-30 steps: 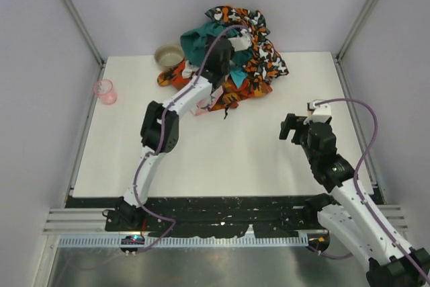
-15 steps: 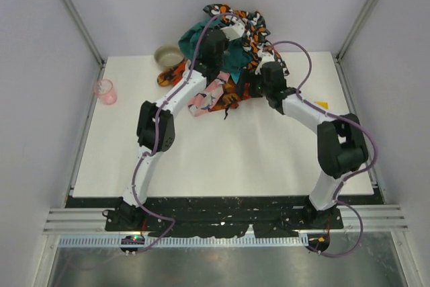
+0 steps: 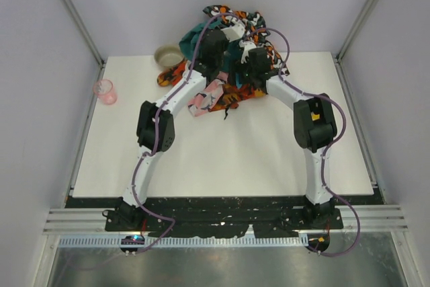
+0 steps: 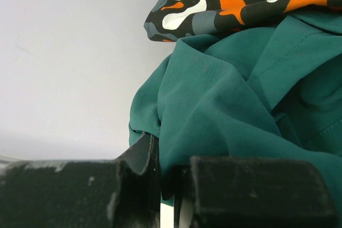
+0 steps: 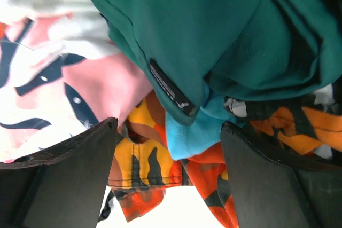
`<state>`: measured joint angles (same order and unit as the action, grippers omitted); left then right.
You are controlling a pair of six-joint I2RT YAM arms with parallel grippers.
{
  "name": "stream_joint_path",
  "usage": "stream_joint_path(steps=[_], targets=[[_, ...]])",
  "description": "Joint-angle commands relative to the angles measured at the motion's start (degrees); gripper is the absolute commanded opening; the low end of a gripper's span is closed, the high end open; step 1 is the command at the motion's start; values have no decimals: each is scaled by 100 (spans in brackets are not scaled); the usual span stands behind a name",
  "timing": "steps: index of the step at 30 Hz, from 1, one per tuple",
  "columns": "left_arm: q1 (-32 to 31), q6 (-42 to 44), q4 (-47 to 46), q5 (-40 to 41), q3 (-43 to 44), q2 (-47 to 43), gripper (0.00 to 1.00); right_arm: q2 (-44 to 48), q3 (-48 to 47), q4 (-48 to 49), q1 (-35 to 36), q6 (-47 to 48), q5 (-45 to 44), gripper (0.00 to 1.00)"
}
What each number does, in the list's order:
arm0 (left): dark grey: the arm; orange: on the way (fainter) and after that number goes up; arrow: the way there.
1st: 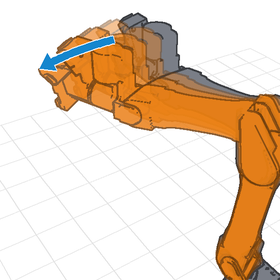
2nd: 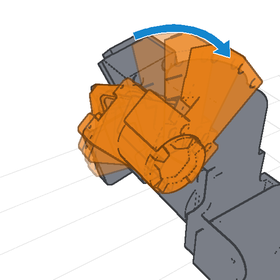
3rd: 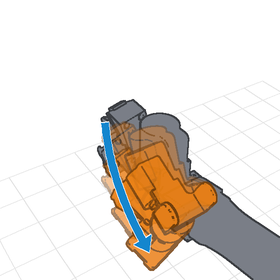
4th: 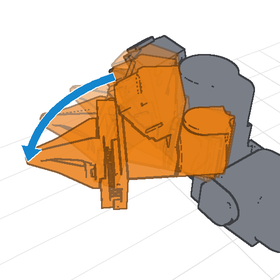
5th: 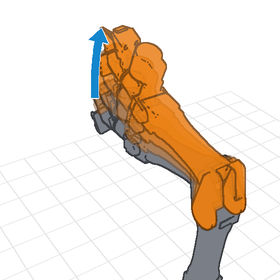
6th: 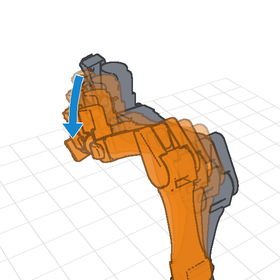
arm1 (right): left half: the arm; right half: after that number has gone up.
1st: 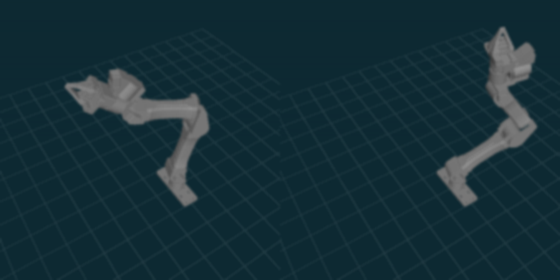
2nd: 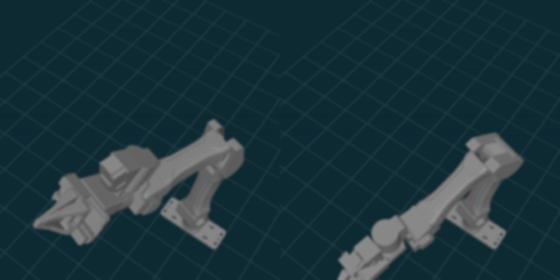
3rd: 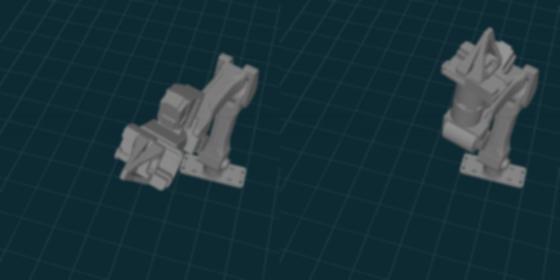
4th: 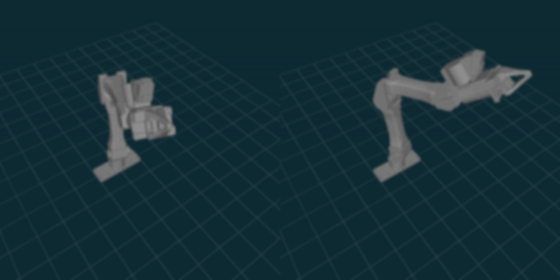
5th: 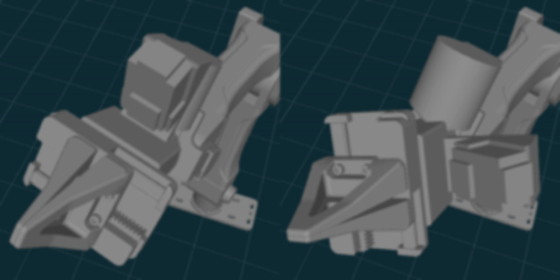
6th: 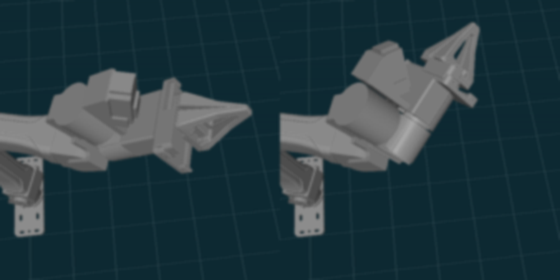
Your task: Pick out a specific cloth from the pile
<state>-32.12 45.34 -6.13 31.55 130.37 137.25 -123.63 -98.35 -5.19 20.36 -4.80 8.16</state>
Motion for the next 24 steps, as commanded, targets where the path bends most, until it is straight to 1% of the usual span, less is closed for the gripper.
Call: stream_joint_path(steps=[1, 3, 6, 8, 9, 10, 11, 12, 13, 14, 15, 19, 20, 24], targets=[[30, -104, -213, -114, 103, -49, 0, -73, -159, -219, 3, 146, -315, 81], [30, -122, -196, -132, 68, -32, 0, -117, -97, -167, 3, 181, -464, 80], [30, -122, -187, -132, 42, 21, 0, -257, -202, -228, 3, 146, -465, 76], [39, -131, -143, -201, 33, 39, 0, -407, -351, -211, 3, 67, -351, 65], [39, -157, -99, -254, 24, 47, 0, -442, -387, -219, 3, 58, -290, 57], [39, -227, -47, -333, 15, 47, 0, -460, -457, -202, 3, 58, -202, 53], [48, -306, 41, -447, 33, 56, 0, -477, -484, -193, 3, 40, -184, 41], [57, -402, 198, -552, 68, 74, 0, -443, -545, -202, 3, 6, -166, 36], [74, -508, 296, -675, 85, 82, 0, -399, -554, -210, 3, 14, -149, 27], [65, -552, 358, -790, 94, 109, 0, -277, -519, -193, 3, -3, -131, 23], [65, -561, 419, -904, 103, 126, 0, -206, -502, -184, 3, -4, -96, 15], [57, -562, 596, -1291, 129, 276, 0, 514, -308, -176, 3, 75, 368, 7], [65, -553, 796, -1370, 147, 302, 0, 829, -212, -167, 3, 84, 457, 5], [65, -456, 1105, -1625, 217, 451, 0, 1770, -202, -228, 3, 23, 1239, 5]])
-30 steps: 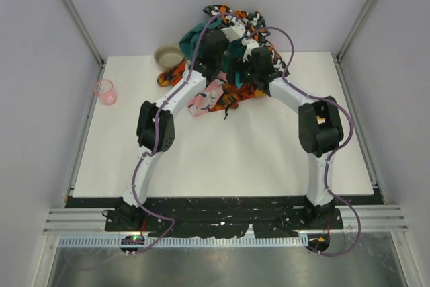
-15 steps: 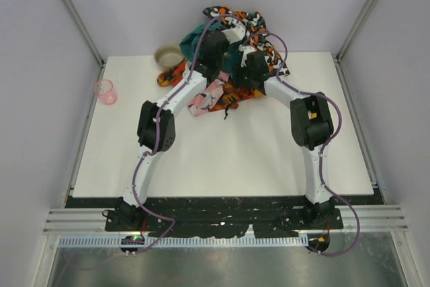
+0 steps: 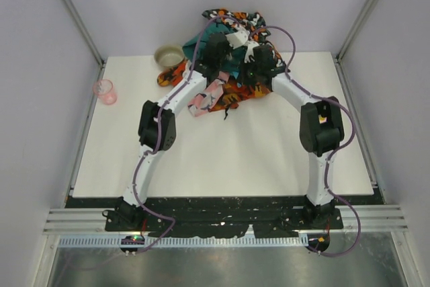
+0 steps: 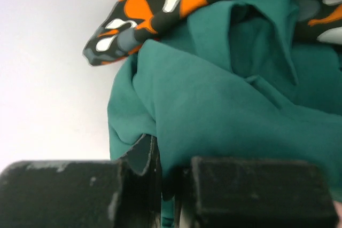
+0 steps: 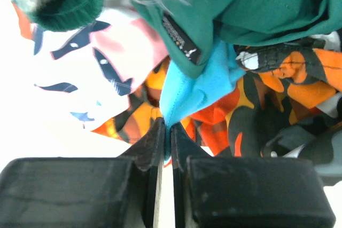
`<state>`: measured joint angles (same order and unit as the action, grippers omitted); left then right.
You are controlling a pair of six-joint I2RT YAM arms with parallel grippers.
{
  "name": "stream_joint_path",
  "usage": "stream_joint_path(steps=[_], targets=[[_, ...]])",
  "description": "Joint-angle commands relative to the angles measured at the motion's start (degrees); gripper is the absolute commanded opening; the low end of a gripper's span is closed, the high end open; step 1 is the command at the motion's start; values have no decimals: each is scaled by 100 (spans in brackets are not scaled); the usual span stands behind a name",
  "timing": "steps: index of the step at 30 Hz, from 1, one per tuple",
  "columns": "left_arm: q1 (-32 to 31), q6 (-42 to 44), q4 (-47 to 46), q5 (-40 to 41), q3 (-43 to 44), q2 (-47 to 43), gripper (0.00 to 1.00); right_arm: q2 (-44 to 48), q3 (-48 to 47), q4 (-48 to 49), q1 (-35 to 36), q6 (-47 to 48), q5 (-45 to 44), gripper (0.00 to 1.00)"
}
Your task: Pick out a specific cloth from the pile
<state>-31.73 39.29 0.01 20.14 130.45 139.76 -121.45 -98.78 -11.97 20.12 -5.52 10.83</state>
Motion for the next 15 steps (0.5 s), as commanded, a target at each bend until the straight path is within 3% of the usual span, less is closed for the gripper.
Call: stream_joint_path(steps=[1, 9, 15], targets=[[17, 184, 552, -520, 200, 218, 0, 1684, -176, 476, 27, 43, 1261, 6], [-35, 351, 939, -880, 156, 376, 4, 2888, -1265, 397, 27, -327, 2747, 5], [-44, 378, 1018, -872, 103, 473, 3, 3618, -1845, 450, 27, -380, 2907, 5]])
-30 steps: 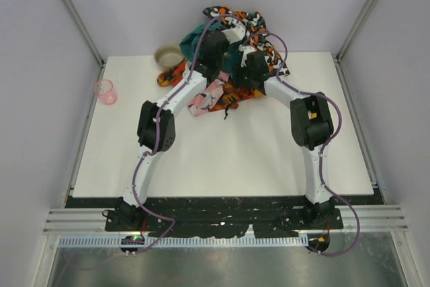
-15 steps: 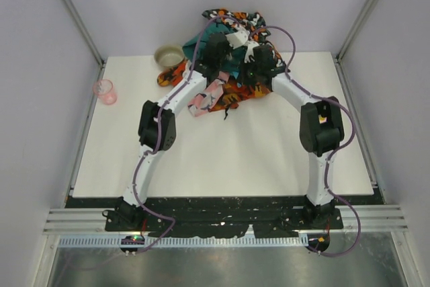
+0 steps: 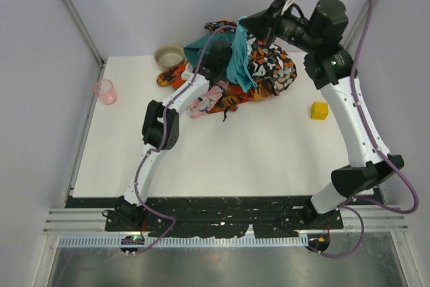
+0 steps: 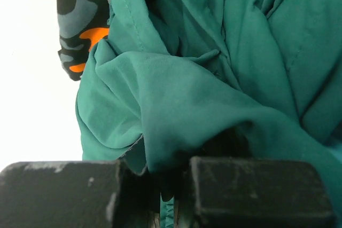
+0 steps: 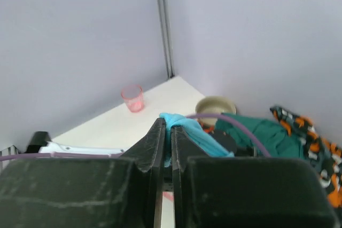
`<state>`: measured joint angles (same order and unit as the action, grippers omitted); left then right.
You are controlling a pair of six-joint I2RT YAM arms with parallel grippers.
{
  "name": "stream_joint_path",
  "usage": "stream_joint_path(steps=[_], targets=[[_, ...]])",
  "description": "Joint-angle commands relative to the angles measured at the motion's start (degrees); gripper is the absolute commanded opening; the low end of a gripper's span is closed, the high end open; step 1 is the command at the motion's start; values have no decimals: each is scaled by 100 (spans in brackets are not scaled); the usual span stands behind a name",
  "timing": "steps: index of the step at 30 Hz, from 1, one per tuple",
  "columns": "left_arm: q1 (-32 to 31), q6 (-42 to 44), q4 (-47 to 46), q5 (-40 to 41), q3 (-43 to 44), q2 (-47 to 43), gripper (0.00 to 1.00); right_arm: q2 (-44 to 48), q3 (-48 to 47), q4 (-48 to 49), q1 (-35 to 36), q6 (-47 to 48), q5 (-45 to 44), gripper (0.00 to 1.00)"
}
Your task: Pick out a specific cloth from the pile
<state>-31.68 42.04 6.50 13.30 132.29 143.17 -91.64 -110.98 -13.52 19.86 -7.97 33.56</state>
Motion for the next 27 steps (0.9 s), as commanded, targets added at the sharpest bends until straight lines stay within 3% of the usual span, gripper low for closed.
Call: stream_joint_path(steps=[1, 11, 16, 19, 24, 27], targets=[[-49, 102, 387, -187, -89, 167, 3, 708, -696, 596, 36, -126, 669, 5], [-75, 270, 343, 6, -221, 167, 2, 2201, -908, 1317, 62, -294, 415, 5], [-180, 112, 439, 243, -326, -130, 7, 2694, -408, 1422, 53, -276, -95, 5], [-224, -239, 885, -10, -502, -561, 17, 2713, -161, 1440, 45, -407, -297, 5], [-216, -749, 1388, -197, -801, -1089, 32, 2300, -802, 1106, 45, -837, -219, 5], [-216, -1258, 2072, -362, -696, -1274, 53, 2027, -1039, 1132, 45, -1268, 27, 5]])
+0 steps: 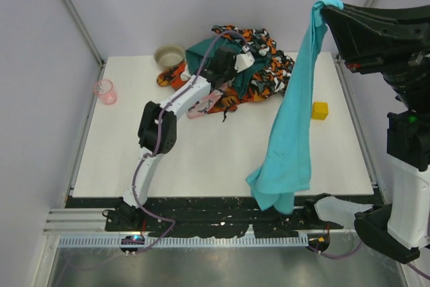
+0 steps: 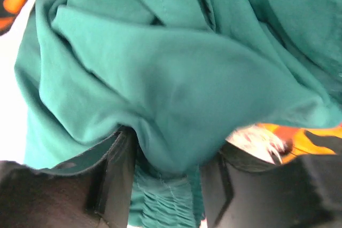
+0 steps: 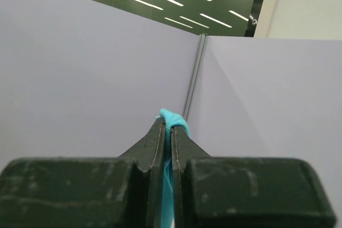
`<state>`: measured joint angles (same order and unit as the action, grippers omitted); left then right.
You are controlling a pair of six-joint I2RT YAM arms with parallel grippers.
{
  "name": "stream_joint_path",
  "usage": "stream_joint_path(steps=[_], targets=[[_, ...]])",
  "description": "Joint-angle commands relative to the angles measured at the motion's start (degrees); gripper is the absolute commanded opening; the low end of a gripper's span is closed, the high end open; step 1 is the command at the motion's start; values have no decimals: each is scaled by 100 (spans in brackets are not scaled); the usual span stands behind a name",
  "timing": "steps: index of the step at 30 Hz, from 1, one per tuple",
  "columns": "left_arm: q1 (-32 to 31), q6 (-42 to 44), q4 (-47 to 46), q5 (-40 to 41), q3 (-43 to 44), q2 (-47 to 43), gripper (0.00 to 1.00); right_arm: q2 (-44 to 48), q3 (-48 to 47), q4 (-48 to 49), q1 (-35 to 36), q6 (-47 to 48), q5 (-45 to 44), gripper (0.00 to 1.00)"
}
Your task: Pick out a specific cloth from the pile
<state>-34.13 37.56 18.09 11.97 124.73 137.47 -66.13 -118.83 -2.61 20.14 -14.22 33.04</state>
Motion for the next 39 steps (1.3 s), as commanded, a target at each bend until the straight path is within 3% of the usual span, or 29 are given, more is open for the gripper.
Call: stream_joint_path(steps=[1, 2, 3, 10, 15, 22, 27, 29, 31, 36, 39], targets=[[29, -1081, 1125, -404, -9, -834, 61, -602, -255, -80, 16, -713, 106, 5], [29, -1250, 1249, -632, -114, -1027, 72, -629, -186, -125, 16, -697, 80, 5], [29, -1408, 1337, -852, -281, -1221, 99, -655, -115, -143, 16, -635, -42, 5], [20, -2524, 2172, -2391, -1011, -3004, 100, -875, -106, -503, 16, -398, -632, 5], [20, -3280, 2095, -2392, -2072, -4199, 100, -525, 605, -267, 25, -371, -833, 5], [20, -4528, 724, -1497, -4893, -6378, 100, -217, 1853, -240, 25, -231, -861, 5], [-6, -5258, 336, -988, -6652, -7723, 100, 231, 3641, -267, 16, -545, -615, 5], [3, -5478, 301, -723, -7153, -8103, 100, 547, 4730, 390, 16, -757, -404, 5], [-6, -5566, 353, -643, -7470, -8402, 100, 759, 5479, 910, 16, -958, -412, 5], [-6, -6040, 591, -345, -8226, -9035, 100, 698, 6476, 1087, 42, -1066, 36, 5], [-6, -6243, 521, -458, -8657, -9369, 100, 479, 7398, 1079, 86, -899, -261, 6]])
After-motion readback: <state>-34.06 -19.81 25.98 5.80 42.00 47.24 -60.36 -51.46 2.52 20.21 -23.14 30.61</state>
